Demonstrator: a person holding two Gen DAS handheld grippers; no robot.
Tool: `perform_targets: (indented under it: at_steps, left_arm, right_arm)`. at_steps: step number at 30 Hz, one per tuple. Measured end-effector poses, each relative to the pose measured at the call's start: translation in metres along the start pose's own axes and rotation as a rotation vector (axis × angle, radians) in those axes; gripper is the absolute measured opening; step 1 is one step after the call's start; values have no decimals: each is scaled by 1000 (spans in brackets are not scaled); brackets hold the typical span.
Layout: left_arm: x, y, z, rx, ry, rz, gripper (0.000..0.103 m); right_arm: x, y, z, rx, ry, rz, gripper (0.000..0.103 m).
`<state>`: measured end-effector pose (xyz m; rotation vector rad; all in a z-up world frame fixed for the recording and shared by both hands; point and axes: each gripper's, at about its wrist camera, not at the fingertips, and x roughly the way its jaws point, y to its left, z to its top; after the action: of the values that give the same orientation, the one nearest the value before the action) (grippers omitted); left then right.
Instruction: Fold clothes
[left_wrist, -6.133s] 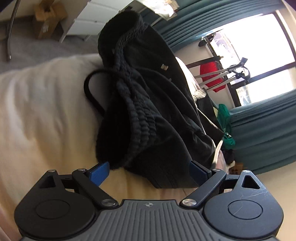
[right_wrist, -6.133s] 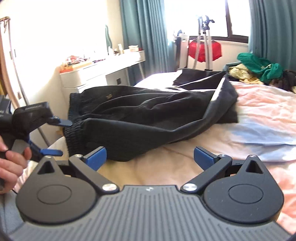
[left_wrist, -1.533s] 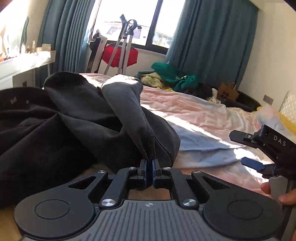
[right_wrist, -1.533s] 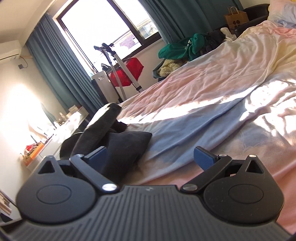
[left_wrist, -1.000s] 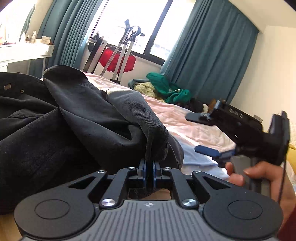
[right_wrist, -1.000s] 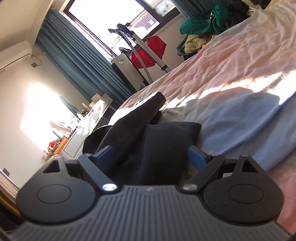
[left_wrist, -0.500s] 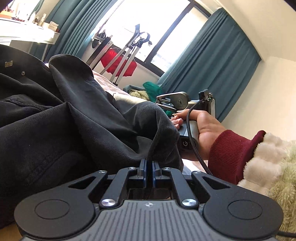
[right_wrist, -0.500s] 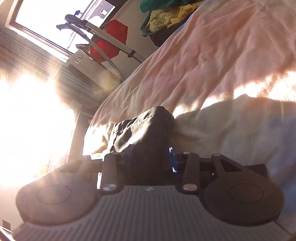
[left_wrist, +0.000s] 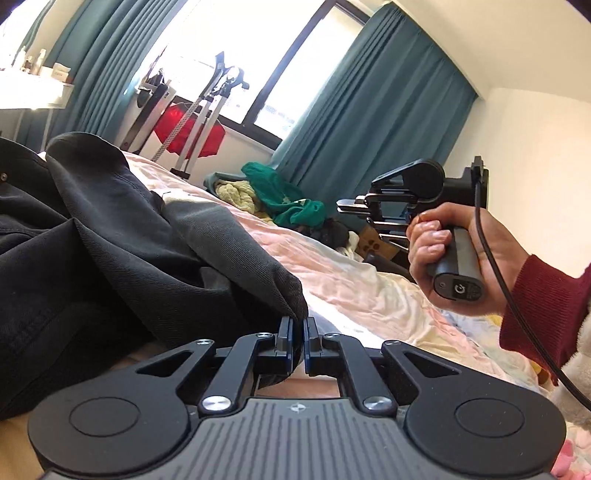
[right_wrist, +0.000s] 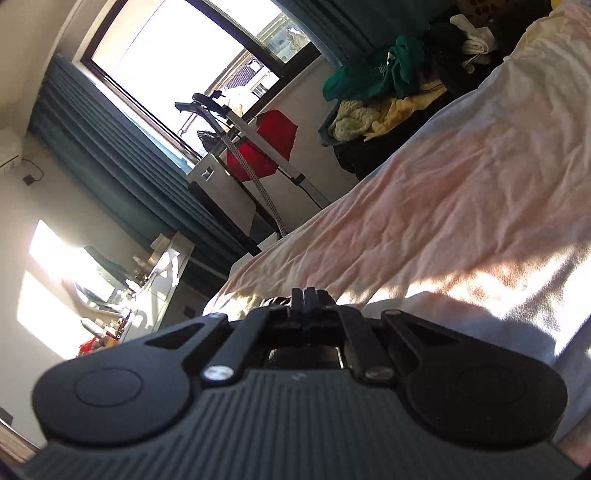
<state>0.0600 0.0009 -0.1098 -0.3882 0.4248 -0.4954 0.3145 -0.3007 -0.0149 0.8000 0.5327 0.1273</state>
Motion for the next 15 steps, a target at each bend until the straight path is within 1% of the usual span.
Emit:
perform_targets:
  at_steps: [3,5,6,7,8,9,11,15]
  left_arm:
    - [-5,6,1,-44,-1,40,6]
    - [-7,14,3,-96,-4,64,6]
    - [-8,19,4,-123,-7,78,6]
    - [-7,23,5,-146,-10,97,6]
    - [-7,28,6,-168,-12,116,6]
    - [-7,33,6,-196,-13,139,6]
    - [-6,48,7,-267,-13,165,6]
    - [2,77,8,-362,-4,181,6]
  right_arm:
    - [16,-3,-16,26,46,-5,8]
    - [36,-2,-26,43,82,-7,16]
    - [47,1,-32,44,100,-6,35]
    - [58,3,-37,45,117,-5,61]
    - [70,6,-43,44,136,8,71]
    - [81,10,-47,39,152,30,76]
    - [106,14,-56,50,179,27,76]
    - [160,8,-67,145,198,-6,75]
